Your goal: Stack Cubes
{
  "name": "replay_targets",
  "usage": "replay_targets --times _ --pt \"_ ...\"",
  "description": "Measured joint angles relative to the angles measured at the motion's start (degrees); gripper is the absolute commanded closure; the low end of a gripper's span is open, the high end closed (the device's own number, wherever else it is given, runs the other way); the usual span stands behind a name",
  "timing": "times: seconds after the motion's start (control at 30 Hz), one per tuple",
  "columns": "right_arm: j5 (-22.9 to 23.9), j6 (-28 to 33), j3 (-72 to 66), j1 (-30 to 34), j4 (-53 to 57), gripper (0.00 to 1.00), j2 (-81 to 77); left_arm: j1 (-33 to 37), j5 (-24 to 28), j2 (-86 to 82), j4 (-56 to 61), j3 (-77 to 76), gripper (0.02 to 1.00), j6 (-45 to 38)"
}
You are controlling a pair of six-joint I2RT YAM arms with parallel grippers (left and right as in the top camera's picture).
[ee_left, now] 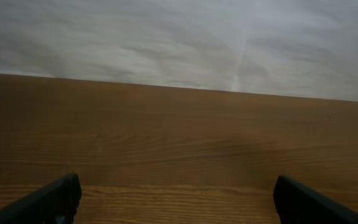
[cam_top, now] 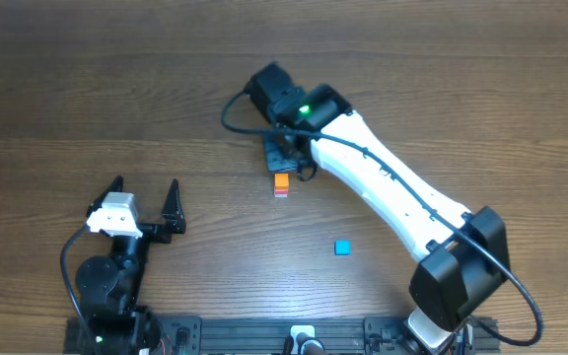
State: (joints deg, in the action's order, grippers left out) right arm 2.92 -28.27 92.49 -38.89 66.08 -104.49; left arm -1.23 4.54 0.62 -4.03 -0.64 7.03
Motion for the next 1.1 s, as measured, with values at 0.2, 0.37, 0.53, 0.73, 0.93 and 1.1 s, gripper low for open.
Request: replay_targets --times 0.2,0.37,0.53,0.73,0.93,1.1 --pt "0.6 -2.2 0.0 -1.8 -0.1 0.989 -2.9 0.0 0.0 0.0 0.0 0.0 0.018 0.0" --pt "0.7 -3.9 0.0 -3.0 0.1 0.989 -4.8 0.0 0.0 0.0 0.0 0.0 0.018 0.0" --pt "0.7 -5.2 0.0 -3.9 0.4 0.991 -5.5 0.0 0.0 0.0 0.0 0.0 0.018 0.0" --pt "1.0 -6.7 0.0 -4.4 0.4 0.989 -5.6 0.0 0.0 0.0 0.0 0.0 0.018 0.0" --pt "1.6 -7.5 -0.8 -4.4 -0.6 0.991 -5.6 0.0 0.0 0.0 0.0 0.0 0.018 0.0" --pt "1.8 -7.8 -2.8 -4.4 -2.2 0.989 -5.6 0.0 0.0 0.0 0.0 0.0 0.02 0.0"
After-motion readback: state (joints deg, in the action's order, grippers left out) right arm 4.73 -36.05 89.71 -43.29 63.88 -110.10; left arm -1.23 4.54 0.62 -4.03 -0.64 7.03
